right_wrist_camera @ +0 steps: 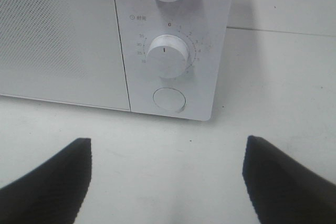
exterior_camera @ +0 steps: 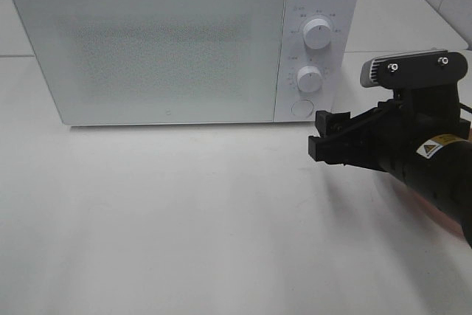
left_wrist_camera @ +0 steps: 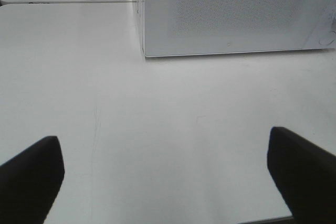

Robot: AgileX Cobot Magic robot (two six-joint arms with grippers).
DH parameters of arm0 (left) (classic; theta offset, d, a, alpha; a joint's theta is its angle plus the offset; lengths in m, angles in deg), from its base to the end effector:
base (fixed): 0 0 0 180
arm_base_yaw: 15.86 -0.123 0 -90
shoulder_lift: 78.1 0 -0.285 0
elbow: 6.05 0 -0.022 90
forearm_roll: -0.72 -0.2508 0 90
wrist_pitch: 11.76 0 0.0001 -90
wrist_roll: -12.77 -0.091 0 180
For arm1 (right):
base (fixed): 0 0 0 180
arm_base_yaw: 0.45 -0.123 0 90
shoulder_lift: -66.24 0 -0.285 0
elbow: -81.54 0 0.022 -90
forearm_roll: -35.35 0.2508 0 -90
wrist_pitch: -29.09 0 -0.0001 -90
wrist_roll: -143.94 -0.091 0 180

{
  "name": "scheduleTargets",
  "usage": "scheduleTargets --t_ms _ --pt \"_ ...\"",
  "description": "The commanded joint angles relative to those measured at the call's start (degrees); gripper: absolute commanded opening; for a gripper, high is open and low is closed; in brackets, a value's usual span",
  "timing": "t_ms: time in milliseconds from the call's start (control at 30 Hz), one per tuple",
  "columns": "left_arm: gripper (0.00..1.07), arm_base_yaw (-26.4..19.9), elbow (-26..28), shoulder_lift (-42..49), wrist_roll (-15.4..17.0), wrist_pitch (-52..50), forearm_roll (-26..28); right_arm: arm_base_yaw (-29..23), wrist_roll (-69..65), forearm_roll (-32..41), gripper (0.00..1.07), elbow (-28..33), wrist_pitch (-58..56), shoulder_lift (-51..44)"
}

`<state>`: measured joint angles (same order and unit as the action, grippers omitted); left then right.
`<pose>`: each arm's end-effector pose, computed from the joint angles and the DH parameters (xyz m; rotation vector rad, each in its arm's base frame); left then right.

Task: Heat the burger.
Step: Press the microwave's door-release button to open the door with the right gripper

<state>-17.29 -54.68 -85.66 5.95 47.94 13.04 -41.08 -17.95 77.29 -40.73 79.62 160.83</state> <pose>-0.0051 -0.0169 0.2800 0.1022 2.0056 -0.1645 0.2066 0.1154 0.1682 -0.1156 1.8693 0.1058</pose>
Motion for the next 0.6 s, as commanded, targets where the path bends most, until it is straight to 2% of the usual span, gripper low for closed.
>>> scheduleTargets --t_ms 33,167,200,267,300,367,400,433,500,567,600 --pt "1.03 0.00 -0.11 1.32 -0.23 -0.40 0.00 -0.23 -3.27 -0.23 0.76 0.11 0.29 -0.06" --pt "1.03 0.00 -0.11 1.32 -0.23 -0.40 0.00 -0.23 -16.79 -0.23 0.75 0.11 0.11 -0.06" --pt "1.03 0.00 -0.11 1.32 -0.23 -0.40 0.00 -0.23 -16.79 -0.23 0.75 0.11 0.11 -0.06" --pt "1.03 0.00 -0.11 1.32 -0.23 -0.40 0.00 -0.23 -26.13 -0.23 0.73 0.11 -0.06 -0.06" --pt "1.03 0.00 -0.11 1.32 -0.23 -0.40 0.00 -0.23 -26.13 -0.23 0.73 0.11 -0.06 -0.06" --pt "1.03 0.00 -0.11 1.32 -0.23 -0.40 0.00 -0.23 -36.10 -0.23 0.70 0.11 -0.11 -0.06" --pt "1.03 0.00 -0.11 1.32 -0.23 -0.40 0.00 -0.23 -36.10 -0.23 0.70 0.11 -0.11 -0.06" --pt "1.03 0.00 -0.11 1.32 -0.23 -0.40 0.00 -0.23 -43.77 -0.23 0.68 0.11 -0.23 -0.06" --pt "1.03 0.00 -0.11 1.32 -0.23 -0.40 0.00 -0.23 -46.87 -0.23 0.67 0.11 -0.29 -0.06" --pt "1.03 0.00 -0.11 1.32 -0.23 -0.40 0.00 -0.23 -60.33 -0.23 0.62 0.11 -0.29 -0.06" --pt "1.03 0.00 -0.11 1.32 -0.23 -0.40 0.00 -0.23 -60.33 -0.23 0.62 0.11 -0.29 -0.06"
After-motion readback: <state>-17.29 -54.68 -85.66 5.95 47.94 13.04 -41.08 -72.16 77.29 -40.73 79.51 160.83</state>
